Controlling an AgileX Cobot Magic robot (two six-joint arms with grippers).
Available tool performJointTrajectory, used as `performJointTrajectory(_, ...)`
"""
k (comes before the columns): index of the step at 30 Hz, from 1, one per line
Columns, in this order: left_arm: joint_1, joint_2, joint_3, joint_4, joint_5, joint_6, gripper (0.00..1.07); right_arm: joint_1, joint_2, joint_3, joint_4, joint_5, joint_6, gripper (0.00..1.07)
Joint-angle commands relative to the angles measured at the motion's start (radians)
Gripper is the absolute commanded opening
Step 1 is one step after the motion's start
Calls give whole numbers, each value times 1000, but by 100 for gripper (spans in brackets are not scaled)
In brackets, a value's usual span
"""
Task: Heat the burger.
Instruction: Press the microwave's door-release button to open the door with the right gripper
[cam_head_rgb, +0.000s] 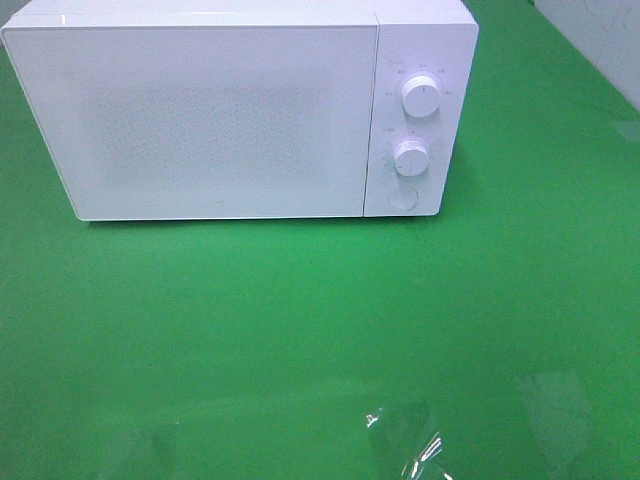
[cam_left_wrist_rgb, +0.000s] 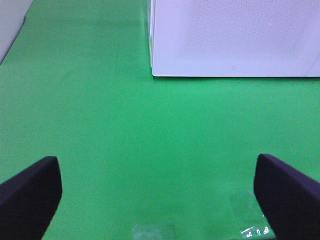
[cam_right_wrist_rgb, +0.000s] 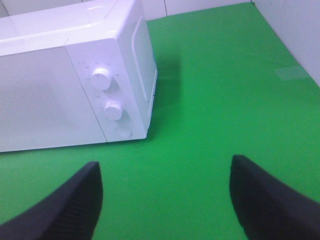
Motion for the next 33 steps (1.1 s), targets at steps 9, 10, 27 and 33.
performJointTrajectory(9,2,-5,3,-5,-10,0,97,-3,252,-8,0,-212,-10,69)
performJointTrajectory(10,2,-5,3,-5,-10,0,97,-3,298,-8,0,-233,-10,69)
performJointTrajectory(27,2,-5,3,-5,-10,0,97,-3,639,147,0,-774,-3,69)
performJointTrajectory(33,2,-5,3,-5,-10,0,97,-3,718,200,0,-995,20,69)
